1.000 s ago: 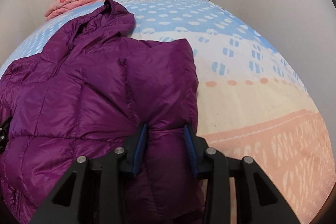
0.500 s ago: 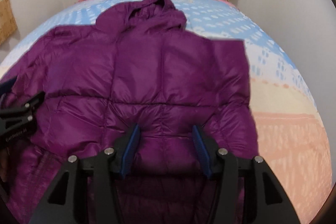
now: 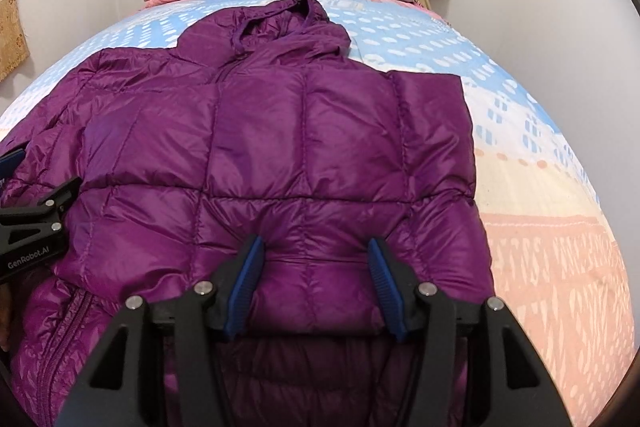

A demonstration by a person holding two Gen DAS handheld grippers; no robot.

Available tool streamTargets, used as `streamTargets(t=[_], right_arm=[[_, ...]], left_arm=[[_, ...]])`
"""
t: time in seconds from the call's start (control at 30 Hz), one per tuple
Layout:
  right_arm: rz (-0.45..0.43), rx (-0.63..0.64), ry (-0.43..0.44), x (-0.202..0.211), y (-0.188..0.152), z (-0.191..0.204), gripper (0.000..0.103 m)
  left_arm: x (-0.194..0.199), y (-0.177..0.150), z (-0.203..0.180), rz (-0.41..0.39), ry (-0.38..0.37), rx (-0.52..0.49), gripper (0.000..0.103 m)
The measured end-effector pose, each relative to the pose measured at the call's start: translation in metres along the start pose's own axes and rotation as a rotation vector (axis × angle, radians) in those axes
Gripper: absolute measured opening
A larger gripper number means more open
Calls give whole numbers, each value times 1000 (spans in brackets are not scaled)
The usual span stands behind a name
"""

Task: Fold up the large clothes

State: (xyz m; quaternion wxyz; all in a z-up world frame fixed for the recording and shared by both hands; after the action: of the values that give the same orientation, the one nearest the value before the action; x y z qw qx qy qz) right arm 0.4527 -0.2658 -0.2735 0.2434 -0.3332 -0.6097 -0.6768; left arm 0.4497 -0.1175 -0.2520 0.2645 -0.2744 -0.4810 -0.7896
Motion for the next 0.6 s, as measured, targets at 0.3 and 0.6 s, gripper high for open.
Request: streamTargets(t=[0.3,0.6], right_arm=[[-91,-144,93,29,37,-27,58],[-27,-217,-29,-37,97,-66,58]], left_arm=[[11,15,25,-7,-37,114,98],[-32,60,12,22,-37,103,98]])
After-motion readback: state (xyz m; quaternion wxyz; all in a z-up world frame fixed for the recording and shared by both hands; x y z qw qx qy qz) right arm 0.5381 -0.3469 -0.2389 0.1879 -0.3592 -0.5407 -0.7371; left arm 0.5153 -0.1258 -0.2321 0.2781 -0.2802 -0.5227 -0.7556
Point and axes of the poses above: each gripper's, at about its wrist camera, not at the fingertips, and x roughly against the way its jaws point, z to its left, y to its top, the point moved 6 cm from there along -x, roughly the way its jaws point, and after that the axes turned 9 degrees about -x, right-handed, at the moved point
